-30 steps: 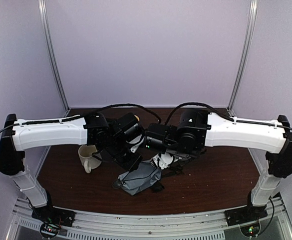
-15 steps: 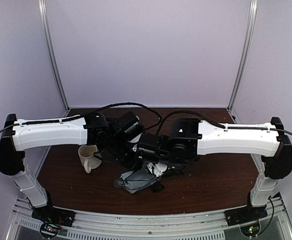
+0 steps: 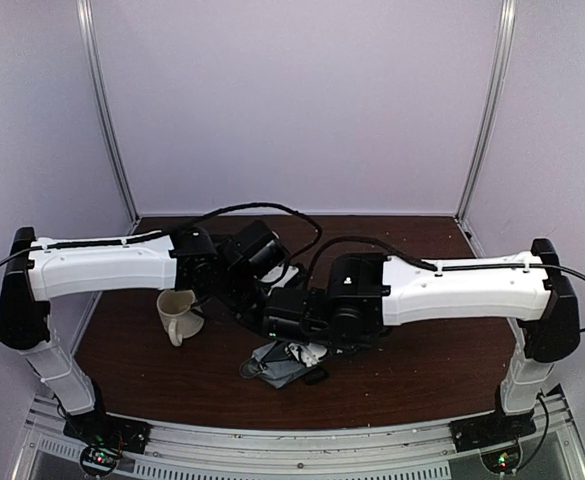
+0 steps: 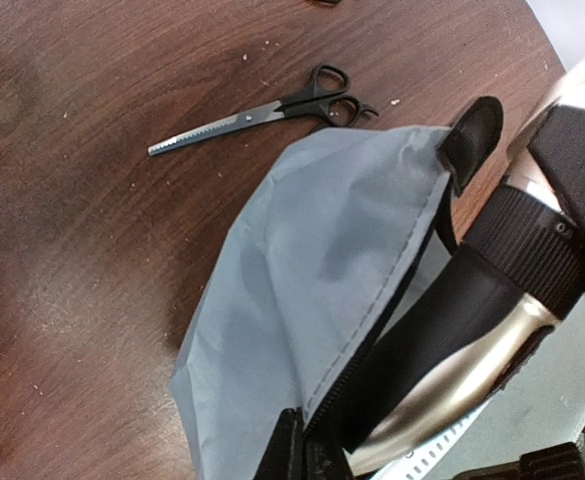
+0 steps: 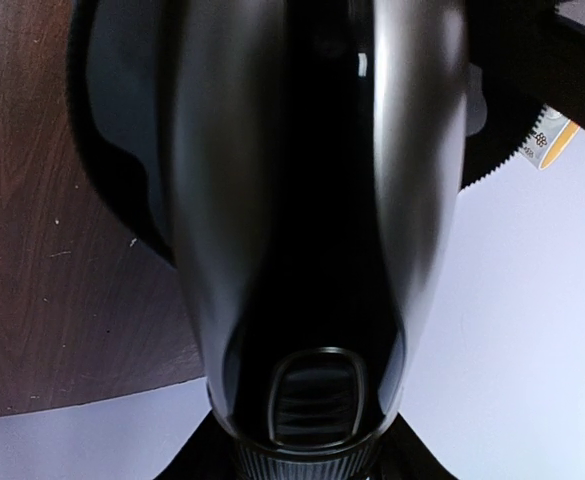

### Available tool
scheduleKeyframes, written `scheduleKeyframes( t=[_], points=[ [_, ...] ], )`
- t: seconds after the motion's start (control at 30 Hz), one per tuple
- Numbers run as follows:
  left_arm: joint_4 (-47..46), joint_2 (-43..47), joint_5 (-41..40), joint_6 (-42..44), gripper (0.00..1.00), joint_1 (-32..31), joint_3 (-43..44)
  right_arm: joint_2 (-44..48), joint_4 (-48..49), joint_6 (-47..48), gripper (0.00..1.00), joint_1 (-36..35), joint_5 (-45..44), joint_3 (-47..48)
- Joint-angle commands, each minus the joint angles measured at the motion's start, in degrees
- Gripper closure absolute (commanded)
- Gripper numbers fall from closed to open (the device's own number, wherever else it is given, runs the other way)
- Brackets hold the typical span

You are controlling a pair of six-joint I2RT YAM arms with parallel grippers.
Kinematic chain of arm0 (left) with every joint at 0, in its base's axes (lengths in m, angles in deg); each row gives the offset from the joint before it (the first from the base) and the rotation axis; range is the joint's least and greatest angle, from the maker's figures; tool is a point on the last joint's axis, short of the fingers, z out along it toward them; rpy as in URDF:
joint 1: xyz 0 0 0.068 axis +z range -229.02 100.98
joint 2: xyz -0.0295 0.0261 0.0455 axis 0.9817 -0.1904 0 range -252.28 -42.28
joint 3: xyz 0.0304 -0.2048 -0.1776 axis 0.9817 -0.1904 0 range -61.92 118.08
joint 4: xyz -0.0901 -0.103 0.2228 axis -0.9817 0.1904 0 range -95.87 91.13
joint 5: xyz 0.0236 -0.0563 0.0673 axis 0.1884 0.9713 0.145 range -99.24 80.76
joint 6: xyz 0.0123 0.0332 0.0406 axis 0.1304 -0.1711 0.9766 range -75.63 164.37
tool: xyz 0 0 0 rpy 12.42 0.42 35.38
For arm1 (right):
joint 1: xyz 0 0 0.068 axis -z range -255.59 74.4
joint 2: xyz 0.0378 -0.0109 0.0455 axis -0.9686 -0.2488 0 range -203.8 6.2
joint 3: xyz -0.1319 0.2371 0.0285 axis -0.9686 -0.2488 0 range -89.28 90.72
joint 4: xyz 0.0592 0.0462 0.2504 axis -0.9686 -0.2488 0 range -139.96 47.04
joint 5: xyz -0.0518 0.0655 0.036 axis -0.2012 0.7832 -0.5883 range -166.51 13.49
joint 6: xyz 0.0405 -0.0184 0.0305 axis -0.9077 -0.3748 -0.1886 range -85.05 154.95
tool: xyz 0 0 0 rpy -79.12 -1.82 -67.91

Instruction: Sort the hair-cutting tools

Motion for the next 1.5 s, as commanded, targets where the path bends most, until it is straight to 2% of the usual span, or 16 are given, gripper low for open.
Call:
scheduleKeyframes(
  t=[0.0,0.27,0.47,0.57,0.83,1.1,1.17,1.27,1.47],
  points=[
    [-3.8,-0.3,3.1,-1.9,1.0,0.8,-0.5,-1.8,0.9,-0.9,0.86,-0.7,-4.4,0.0],
    [-5.2,-1.6,4.8,-2.9,1.0,1.2,-1.4,-5.2,1.0,-1.4,0.82,-2.7,-2.8,4.4],
    [-7.0,-1.5,5.1,-2.7,1.0,1.8,-3.3,-6.4,-2.0,-3.1,0.83,-2.9,4.3,6.0],
    [-8.0,-1.6,5.1,-2.1,1.0,2.0,-4.2,-6.7,-3.4,-4.0,0.76,-2.9,9.6,7.1],
    [-10.0,-2.0,7.0,-0.2,1.0,2.1,-5.7,-6.4,-1.9,-4.1,0.68,-0.2,18.0,8.1],
    [-12.1,-1.3,7.4,3.0,1.0,2.1,-6.7,-2.6,1.4,-4.3,0.49,1.9,26.9,7.5],
    [-12.1,-1.3,7.0,3.7,1.0,2.1,-7.3,-0.4,1.0,-3.9,0.45,2.8,31.0,5.9],
    [-11.8,-1.1,5.6,4.4,1.0,2.1,-8.1,4.5,3.1,-4.1,0.44,4.3,34.1,-0.1],
    [-12.3,0.3,3.6,6.0,1.0,2.0,-9.0,15.4,13.1,-7.5,0.45,11.2,38.3,-14.9]
  ],
)
